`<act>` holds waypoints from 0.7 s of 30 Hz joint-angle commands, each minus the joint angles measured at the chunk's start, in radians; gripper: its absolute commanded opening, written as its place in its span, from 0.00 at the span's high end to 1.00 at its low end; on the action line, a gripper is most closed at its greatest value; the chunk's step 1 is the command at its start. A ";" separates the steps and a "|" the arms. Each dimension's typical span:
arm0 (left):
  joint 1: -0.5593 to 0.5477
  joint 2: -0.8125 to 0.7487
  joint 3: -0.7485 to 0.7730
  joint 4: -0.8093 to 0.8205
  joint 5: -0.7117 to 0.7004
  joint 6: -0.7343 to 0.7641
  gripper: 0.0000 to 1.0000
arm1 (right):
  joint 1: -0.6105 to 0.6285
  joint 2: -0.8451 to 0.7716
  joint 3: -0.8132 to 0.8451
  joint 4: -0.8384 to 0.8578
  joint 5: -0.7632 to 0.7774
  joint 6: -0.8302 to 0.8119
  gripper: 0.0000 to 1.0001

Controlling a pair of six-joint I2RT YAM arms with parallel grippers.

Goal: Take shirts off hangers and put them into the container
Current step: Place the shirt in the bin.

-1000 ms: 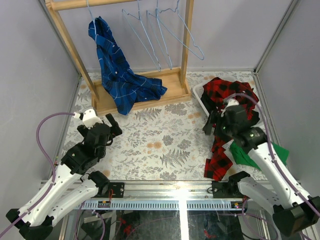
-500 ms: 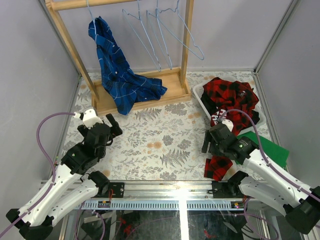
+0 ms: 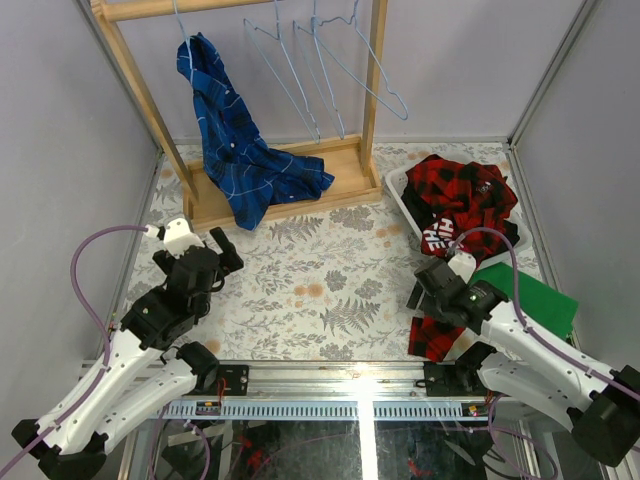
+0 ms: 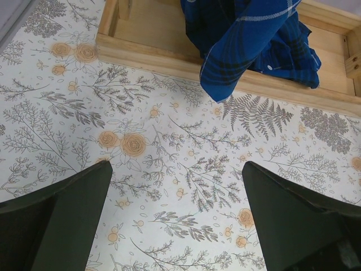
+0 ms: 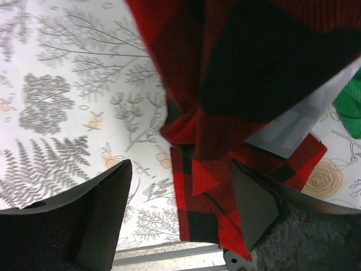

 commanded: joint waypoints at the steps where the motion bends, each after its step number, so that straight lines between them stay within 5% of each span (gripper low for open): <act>1: 0.006 -0.009 0.024 0.024 -0.028 0.018 0.00 | 0.009 0.019 -0.068 -0.020 0.073 0.124 0.22; 9: 0.006 -0.008 0.024 0.025 -0.025 0.017 0.00 | 0.009 0.105 -0.109 0.038 0.062 0.125 0.24; 19: 0.006 -0.001 0.023 0.025 -0.028 0.015 0.00 | 0.009 0.121 -0.173 0.229 -0.032 0.067 0.62; 21: 0.006 0.004 0.027 0.024 -0.025 0.017 0.00 | 0.009 0.099 -0.153 0.246 -0.052 0.039 0.88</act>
